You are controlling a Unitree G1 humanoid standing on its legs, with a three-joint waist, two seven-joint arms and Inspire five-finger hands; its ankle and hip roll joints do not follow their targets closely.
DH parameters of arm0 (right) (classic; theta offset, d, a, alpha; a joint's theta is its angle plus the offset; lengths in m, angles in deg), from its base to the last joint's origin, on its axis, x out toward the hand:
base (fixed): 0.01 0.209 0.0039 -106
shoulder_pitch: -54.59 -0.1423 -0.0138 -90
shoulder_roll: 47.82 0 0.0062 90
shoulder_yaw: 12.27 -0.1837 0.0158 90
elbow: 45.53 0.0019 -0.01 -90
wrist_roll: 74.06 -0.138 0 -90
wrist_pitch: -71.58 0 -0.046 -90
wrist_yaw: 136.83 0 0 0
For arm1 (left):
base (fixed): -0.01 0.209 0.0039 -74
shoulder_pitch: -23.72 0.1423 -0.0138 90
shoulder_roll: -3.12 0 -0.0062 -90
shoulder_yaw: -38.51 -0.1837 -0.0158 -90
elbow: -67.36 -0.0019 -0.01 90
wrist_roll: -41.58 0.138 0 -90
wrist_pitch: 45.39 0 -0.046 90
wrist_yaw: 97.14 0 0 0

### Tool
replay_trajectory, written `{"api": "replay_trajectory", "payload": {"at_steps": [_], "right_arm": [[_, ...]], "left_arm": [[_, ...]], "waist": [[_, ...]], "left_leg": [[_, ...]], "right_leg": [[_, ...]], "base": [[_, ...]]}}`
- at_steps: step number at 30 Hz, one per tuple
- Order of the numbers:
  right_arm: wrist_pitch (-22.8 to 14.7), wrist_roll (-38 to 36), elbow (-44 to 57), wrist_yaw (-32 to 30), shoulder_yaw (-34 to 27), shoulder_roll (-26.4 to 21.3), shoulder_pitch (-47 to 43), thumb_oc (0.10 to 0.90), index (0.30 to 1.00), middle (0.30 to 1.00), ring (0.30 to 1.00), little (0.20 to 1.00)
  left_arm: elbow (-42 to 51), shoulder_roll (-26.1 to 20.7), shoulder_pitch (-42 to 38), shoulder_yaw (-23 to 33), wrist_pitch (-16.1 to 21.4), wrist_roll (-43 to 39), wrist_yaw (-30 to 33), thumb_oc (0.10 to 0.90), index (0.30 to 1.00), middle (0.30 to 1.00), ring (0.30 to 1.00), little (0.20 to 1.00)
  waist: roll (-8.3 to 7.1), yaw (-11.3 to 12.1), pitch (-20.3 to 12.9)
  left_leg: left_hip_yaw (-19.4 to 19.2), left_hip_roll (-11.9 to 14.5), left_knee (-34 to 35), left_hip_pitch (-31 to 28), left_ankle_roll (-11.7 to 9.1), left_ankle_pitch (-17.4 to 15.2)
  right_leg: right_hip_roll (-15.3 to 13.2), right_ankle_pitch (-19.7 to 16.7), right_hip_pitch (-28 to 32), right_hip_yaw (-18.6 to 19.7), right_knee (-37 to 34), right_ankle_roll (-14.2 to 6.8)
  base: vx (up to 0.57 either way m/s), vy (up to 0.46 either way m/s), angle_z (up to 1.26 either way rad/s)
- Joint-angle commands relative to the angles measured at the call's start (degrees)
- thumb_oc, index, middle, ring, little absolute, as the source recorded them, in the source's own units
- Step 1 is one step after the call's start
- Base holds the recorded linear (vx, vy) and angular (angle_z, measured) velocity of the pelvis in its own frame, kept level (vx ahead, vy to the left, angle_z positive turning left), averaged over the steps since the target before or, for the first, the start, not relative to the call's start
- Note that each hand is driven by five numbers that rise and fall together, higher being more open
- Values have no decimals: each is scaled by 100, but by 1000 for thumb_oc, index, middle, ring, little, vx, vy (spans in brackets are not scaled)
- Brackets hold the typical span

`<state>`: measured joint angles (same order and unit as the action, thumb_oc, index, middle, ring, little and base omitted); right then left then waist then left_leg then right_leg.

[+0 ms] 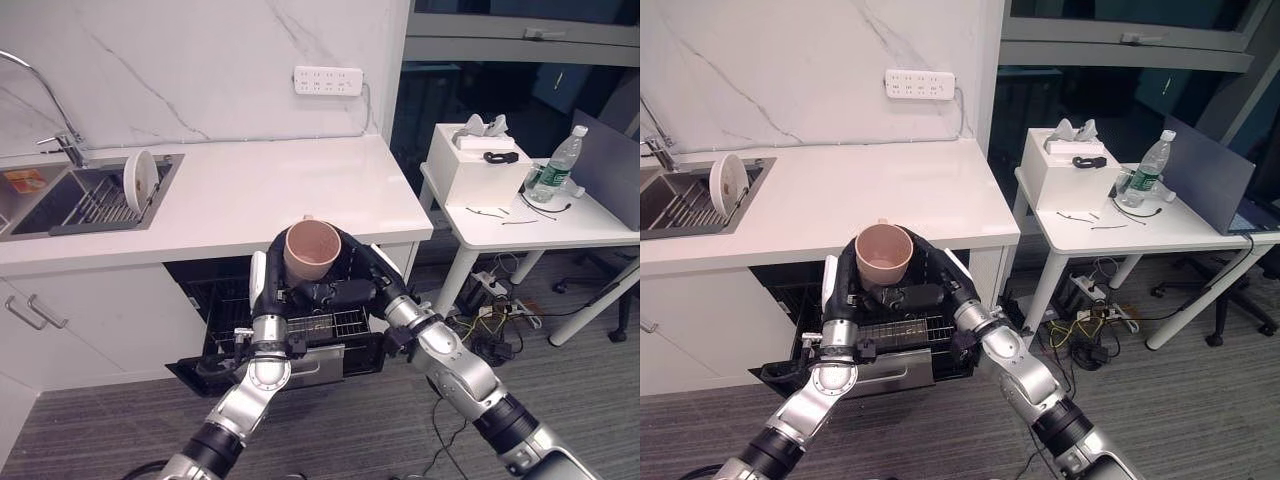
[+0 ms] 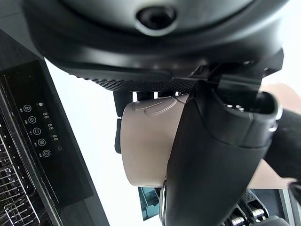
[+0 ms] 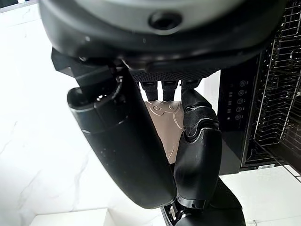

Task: Place the dishes in the dishwasher.

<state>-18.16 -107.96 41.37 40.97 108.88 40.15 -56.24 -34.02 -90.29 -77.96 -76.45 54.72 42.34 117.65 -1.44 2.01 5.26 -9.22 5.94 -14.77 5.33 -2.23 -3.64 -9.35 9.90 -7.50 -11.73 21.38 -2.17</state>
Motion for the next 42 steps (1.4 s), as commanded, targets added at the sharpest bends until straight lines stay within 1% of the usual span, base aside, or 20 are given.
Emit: {"api": "replay_trajectory", "payload": {"at_steps": [1,5,8,11,17,23,26,31,37,42], "right_arm": [[-518,-3,99,54,50,639,-910,800,900,900,900,900],[-542,-24,25,7,112,723,-1032,800,900,900,900,900],[-547,-75,15,-83,172,803,-1108,800,900,900,900,900],[-542,-98,21,-155,193,845,-1115,800,900,900,900,900],[-696,-127,-120,-543,236,1037,-1138,800,900,900,900,900],[-738,-199,-225,-770,250,1146,-1147,800,900,900,900,900],[-765,-223,-256,-870,270,1183,-1123,800,900,900,900,900],[-817,-199,-371,-964,325,1220,-1103,800,900,900,900,900],[-805,-313,-509,-935,371,1242,-1082,800,900,900,900,900],[-627,-312,-665,-740,430,1265,-1083,800,900,900,900,900]], "left_arm": [[181,153,-1097,-529,737,185,28,400,300,300,300,300],[81,241,-1116,-632,751,34,20,400,300,300,300,300],[37,355,-1062,-700,718,-395,-103,400,300,300,300,300],[-16,432,-1016,-746,730,-533,-144,400,300,300,300,300],[-84,611,-918,-910,748,-805,-217,400,300,300,300,300],[-153,704,-857,-1063,902,-864,-266,400,300,300,300,300],[-99,728,-835,-1135,916,-868,-327,400,300,300,300,300],[-68,716,-820,-1322,888,-580,-343,400,300,300,300,300],[-50,657,-890,-1428,934,-311,-302,400,300,300,300,300],[-25,600,-943,-1512,1000,-230,-427,400,300,300,300,300]], "waist": [[-103,108,-280],[-103,128,-271],[-102,149,-263],[-103,156,-257],[-96,177,-220],[-96,183,-200],[-93,185,-185],[-91,183,-155],[-87,165,-155],[-77,163,-159]], "left_leg": [[321,292,-242,-30,-295,-302],[335,276,-242,-40,-291,-316],[332,269,-242,-49,-281,-314],[329,264,-242,-50,-275,-314],[320,269,-242,-53,-264,-310],[306,272,-242,-57,-260,-311],[294,280,-242,-63,-258,-311],[261,284,-242,-79,-251,-315],[249,280,-242,-91,-244,-318],[257,262,-242,-93,-235,-318]], "right_leg": [[-384,-626,283,-87,-419,-648],[-384,-616,296,-90,-419,-647],[-392,-620,302,-95,-419,-644],[-395,-621,304,-97,-419,-642],[-401,-623,311,-117,-419,-635],[-413,-623,320,-135,-419,-631],[-420,-624,325,-144,-419,-633],[-433,-620,339,-166,-419,-627],[-421,-616,349,-151,-419,-622],[-408,-602,359,-136,-419,-608]], "base": [[0,0,0],[0,0,0],[0,0,0],[0,0,0],[3,0,2],[3,0,2],[0,0,0],[0,0,0],[11,0,0],[0,0,0]]}}
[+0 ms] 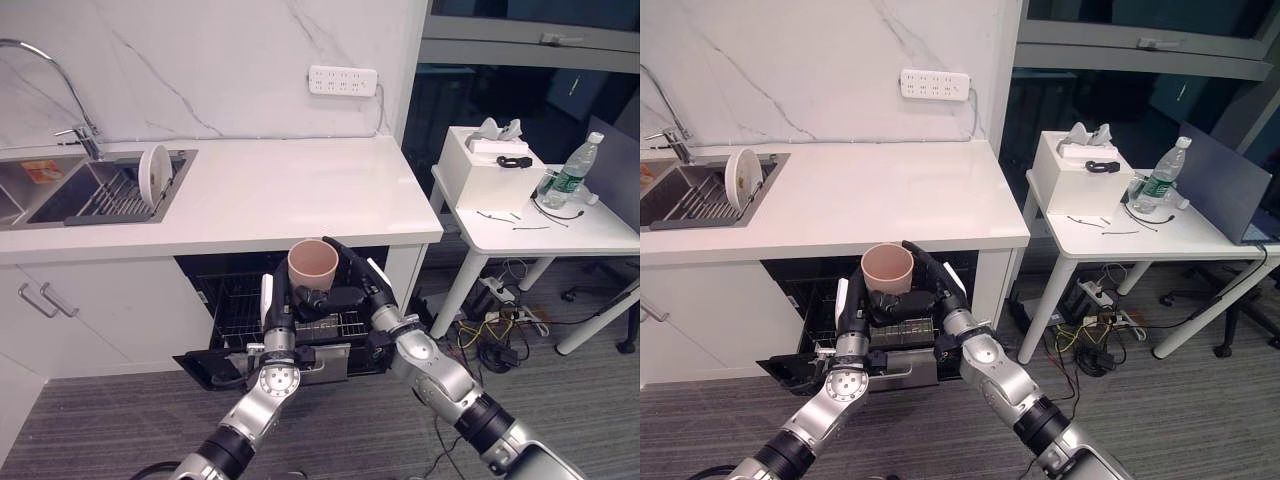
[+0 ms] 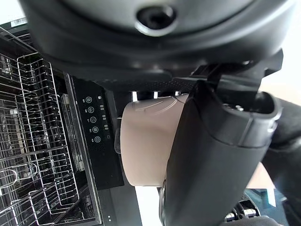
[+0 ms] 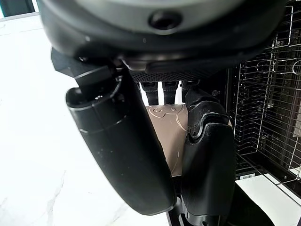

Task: Place the dishes in the dishwasher.

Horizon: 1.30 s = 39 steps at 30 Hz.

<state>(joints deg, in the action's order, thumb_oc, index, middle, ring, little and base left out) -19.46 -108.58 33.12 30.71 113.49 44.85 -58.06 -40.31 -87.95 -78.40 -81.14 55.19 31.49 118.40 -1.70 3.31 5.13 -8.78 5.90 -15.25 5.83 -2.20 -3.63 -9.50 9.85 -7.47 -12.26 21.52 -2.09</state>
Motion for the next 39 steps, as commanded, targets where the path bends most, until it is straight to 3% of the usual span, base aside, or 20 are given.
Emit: {"api": "replay_trajectory", "payload": {"at_steps": [1,6,11,26,27,28,29,39], "right_arm": [[-450,-255,121,355,-7,792,-899,800,900,900,900,900],[-254,-179,51,1081,192,745,-938,800,900,900,900,900],[-225,224,91,1111,311,685,-1032,800,900,900,900,900],[-440,238,80,1162,402,716,-1194,800,900,900,900,900],[-445,241,80,1154,399,717,-1194,653,679,679,679,679],[-452,270,91,1126,392,715,-1194,463,394,394,394,394],[-470,297,90,1093,392,718,-1195,400,300,300,300,300],[-831,343,130,781,316,735,-1152,400,300,300,300,300]], "left_arm": [[598,355,-904,-1057,962,855,-545,400,300,300,300,300],[638,316,-910,-1132,980,854,-757,400,300,300,300,300],[666,313,-915,-1216,1046,746,-1016,400,300,300,300,300],[678,361,-902,-1437,1098,703,-1115,400,300,300,300,300],[691,359,-901,-1436,1092,703,-1114,400,300,300,300,300],[710,353,-897,-1435,1080,696,-1114,400,300,300,300,300],[713,353,-894,-1439,1079,694,-1114,400,300,300,300,300],[730,372,-859,-1473,1091,673,-1104,400,300,300,300,300]], "waist": [[-50,36,-149],[-68,67,-157],[-89,84,-168],[-94,121,-149],[-93,123,-148],[-92,124,-146],[-91,125,-143],[-66,109,-121]], "left_leg": [[216,262,-194,-146,-237,-321],[220,245,-194,-165,-229,-332],[220,230,-194,-171,-219,-342],[248,175,-194,-222,-189,-362],[251,174,-194,-223,-187,-363],[254,170,-194,-226,-183,-364],[258,167,-194,-229,-180,-364],[250,164,-194,-242,-173,-371]], "right_leg": [[-393,-596,360,-81,-433,-615],[-401,-586,390,-102,-433,-617],[-408,-586,399,-114,-433,-621],[-401,-577,450,-107,-433,-611],[-402,-576,452,-110,-433,-610],[-401,-574,456,-112,-433,-607],[-399,-575,459,-112,-433,-605],[-395,-571,463,-104,-433,-601]], "base": [[0,0,0],[14,-4,1],[24,-9,3],[4,-2,0],[0,0,0],[0,0,0],[0,0,0],[0,0,0]]}}
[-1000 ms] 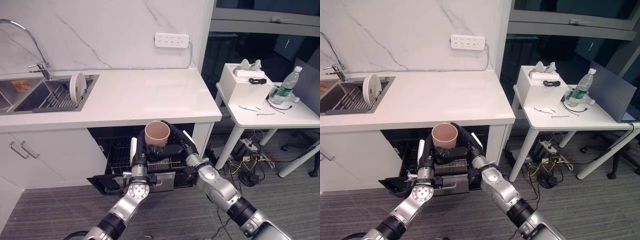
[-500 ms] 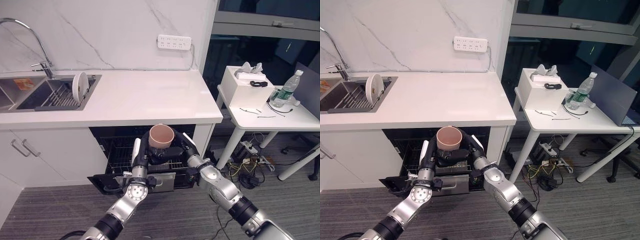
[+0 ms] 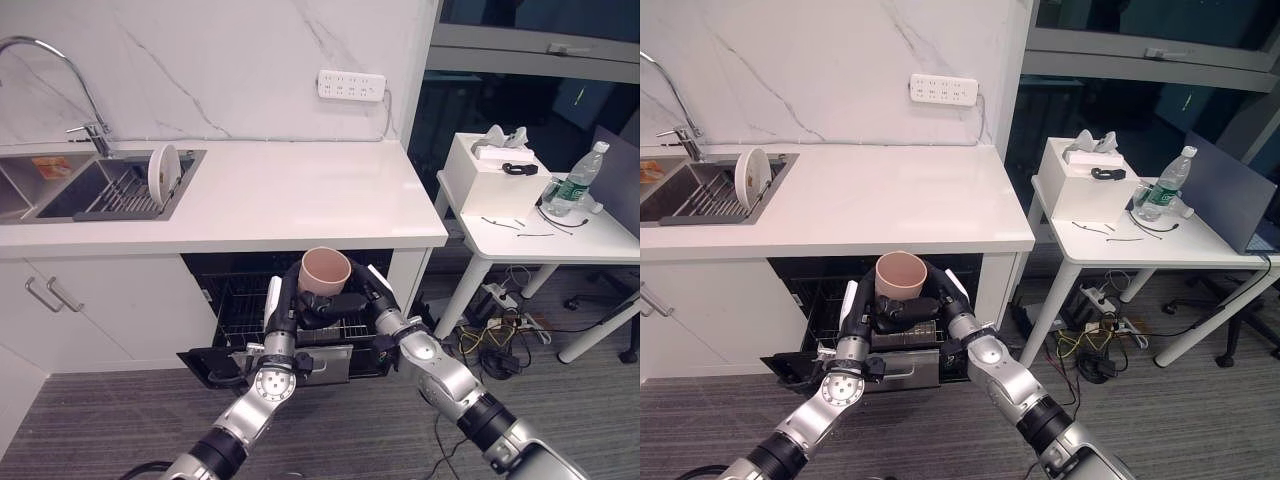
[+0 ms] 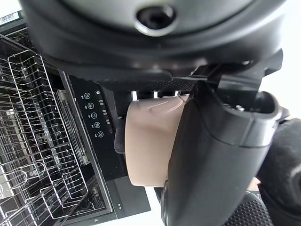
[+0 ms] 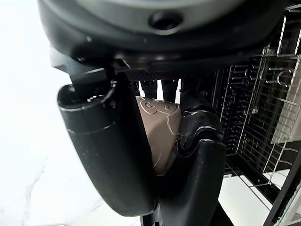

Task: Place the dishes in the dishwasher.

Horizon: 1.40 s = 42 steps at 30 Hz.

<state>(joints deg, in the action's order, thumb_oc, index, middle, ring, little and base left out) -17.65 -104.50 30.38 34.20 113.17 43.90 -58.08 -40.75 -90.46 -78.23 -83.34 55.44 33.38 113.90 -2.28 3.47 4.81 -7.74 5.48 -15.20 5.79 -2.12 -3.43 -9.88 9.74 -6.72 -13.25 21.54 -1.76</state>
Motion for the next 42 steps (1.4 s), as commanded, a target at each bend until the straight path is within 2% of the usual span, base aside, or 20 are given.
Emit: {"api": "replay_trajectory", "payload": {"at_steps": [1,3,4,5,6,7,12,16,19,26,34,36,42], "right_arm": [[-1067,-39,439,404,308,831,-1140,400,300,300,300,300],[-1190,12,486,310,276,833,-1132,400,300,300,300,300],[-1222,9,502,288,265,832,-1129,400,300,300,300,300],[-1268,2,524,242,254,828,-1131,400,300,300,300,300],[-1296,17,539,211,248,829,-1130,400,300,300,300,300],[-1336,29,559,161,237,825,-1125,400,300,300,300,300],[-1876,82,774,-424,45,809,-1051,400,300,300,300,300],[-2265,509,1077,-1050,-254,731,-1029,400,300,300,300,300],[-2468,931,1459,-1602,-737,569,-991,400,300,300,300,300],[-2434,1612,1801,-2017,-1354,162,-818,400,300,300,300,300],[-2595,1829,1773,-2170,-1722,-149,-685,400,300,300,300,300],[-2650,1943,1774,-2336,-1844,-268,-622,400,300,300,300,300],[-2757,1947,1683,-2522,-2029,-427,-518,400,300,300,300,300]], "left_arm": [[785,631,-860,-1259,1083,481,-654,400,300,300,300,300],[809,638,-855,-1271,1100,474,-657,400,300,300,300,300],[821,637,-856,-1268,1092,477,-666,417,326,326,326,326],[840,634,-855,-1275,1084,489,-657,538,507,507,507,507],[845,637,-855,-1278,1083,488,-655,571,556,556,556,556],[849,636,-849,-1282,1069,449,-700,800,900,900,900,900],[851,642,-802,-1269,1010,211,-886,800,900,900,900,900],[895,623,-744,-1237,955,179,-884,800,900,900,900,900],[945,550,-674,-1149,899,108,-949,800,900,900,900,900],[872,429,-570,-814,1008,67,-952,800,900,900,900,900],[882,257,-439,-495,1223,371,-1076,800,900,900,900,900],[934,136,-385,-390,1318,491,-1280,800,900,900,900,900],[1004,-27,-226,-274,1335,505,-1433,800,900,900,900,900]], "waist": [[-3,89,-90],[5,85,-90],[6,84,-91],[11,80,-91],[12,79,-90],[15,76,-88],[56,12,-89],[85,-16,-81],[108,-57,-81],[141,-107,-95],[161,-67,-95],[172,-38,-98],[192,16,-95]], "left_leg": [[142,204,-199,-242,-178,-396],[138,199,-199,-247,-173,-400],[138,199,-199,-249,-172,-400],[135,200,-199,-251,-170,-399],[134,199,-199,-250,-170,-398],[134,199,-199,-249,-172,-397],[91,212,-199,-258,-159,-403],[78,225,-199,-245,-163,-403],[72,219,-199,-231,-155,-425],[72,230,-199,-207,-157,-432],[111,249,-199,-145,-181,-399],[129,248,-199,-113,-191,-385],[152,244,-199,-82,-199,-376]], "right_leg": [[-359,-559,390,-6,-435,-636],[-359,-559,395,-8,-435,-637],[-359,-559,395,-7,-435,-636],[-358,-560,396,-9,-435,-634],[-358,-559,396,-9,-435,-633],[-357,-558,396,-7,-435,-632],[-349,-565,380,15,-435,-632],[-351,-565,371,13,-435,-634],[-352,-564,358,12,-435,-640],[-350,-556,354,11,-435,-633],[-361,-546,364,-29,-435,-617],[-375,-535,370,-57,-435,-614],[-390,-520,385,-90,-435,-613]], "base": [[0,0,0],[0,0,0],[0,0,0],[0,0,0],[0,0,0],[0,0,0],[0,0,0],[0,0,0],[0,0,0],[0,0,0],[3,6,3],[6,27,6],[1,16,7]]}}
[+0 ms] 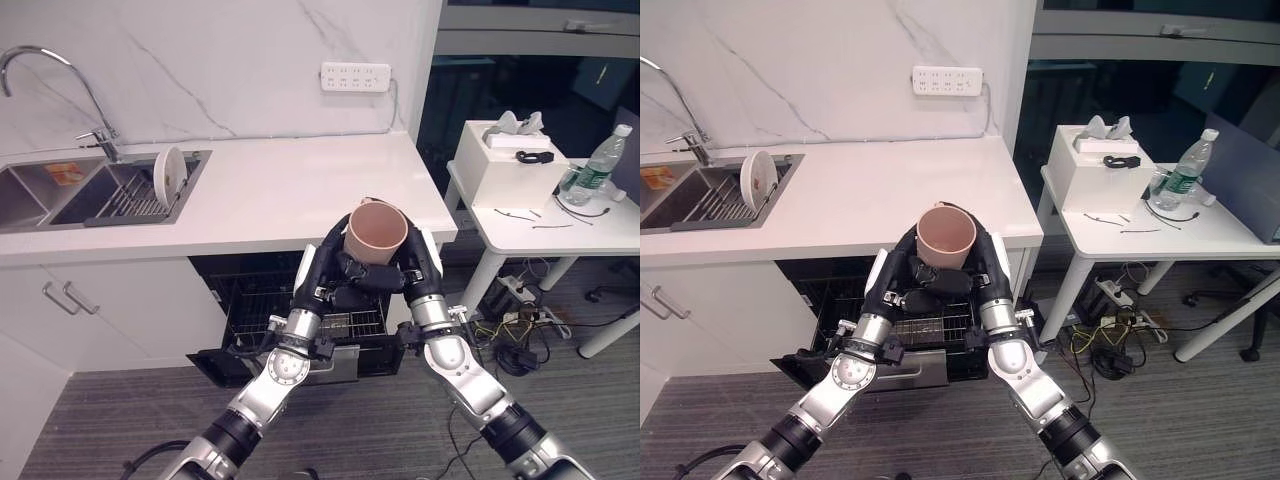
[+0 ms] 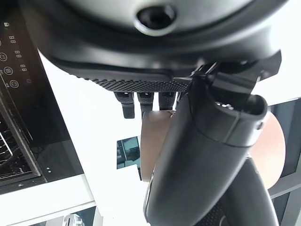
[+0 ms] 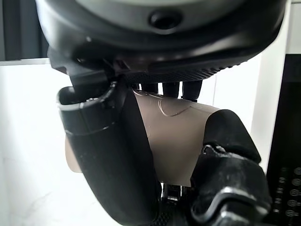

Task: Place the dishes in the dishwasher.

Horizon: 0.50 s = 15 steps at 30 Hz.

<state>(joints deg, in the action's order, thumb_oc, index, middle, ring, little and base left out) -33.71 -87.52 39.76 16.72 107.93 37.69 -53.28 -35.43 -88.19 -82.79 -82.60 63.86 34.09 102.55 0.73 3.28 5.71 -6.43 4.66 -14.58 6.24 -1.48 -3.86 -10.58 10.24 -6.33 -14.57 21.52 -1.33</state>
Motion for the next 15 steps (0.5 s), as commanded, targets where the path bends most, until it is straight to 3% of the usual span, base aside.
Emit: {"api": "replay_trajectory", "payload": {"at_steps": [1,7,15], "right_arm": [[-1222,195,723,-831,-1592,115,-919,400,300,300,300,300],[-1387,16,660,-621,-1643,102,-739,400,300,300,300,300],[-1410,406,584,-892,-1716,50,-664,400,300,300,300,300]], "left_arm": [[493,-344,331,-271,529,380,-342,800,900,900,900,900],[597,-492,562,-73,626,310,-403,800,900,900,900,900],[564,-562,739,166,690,282,-453,800,900,900,900,900]], "waist": [[-98,65,-180],[-95,152,-202],[-97,263,-210]], "left_leg": [[33,322,-261,-111,-269,-330],[98,289,-261,-57,-263,-318],[138,280,-261,4,-263,-287]], "right_leg": [[-331,-567,348,27,-434,-659],[-374,-558,370,-53,-434,-663],[-436,-570,392,-147,-434,-672]], "base": [[-5,61,10],[2,26,16],[10,25,9]]}}
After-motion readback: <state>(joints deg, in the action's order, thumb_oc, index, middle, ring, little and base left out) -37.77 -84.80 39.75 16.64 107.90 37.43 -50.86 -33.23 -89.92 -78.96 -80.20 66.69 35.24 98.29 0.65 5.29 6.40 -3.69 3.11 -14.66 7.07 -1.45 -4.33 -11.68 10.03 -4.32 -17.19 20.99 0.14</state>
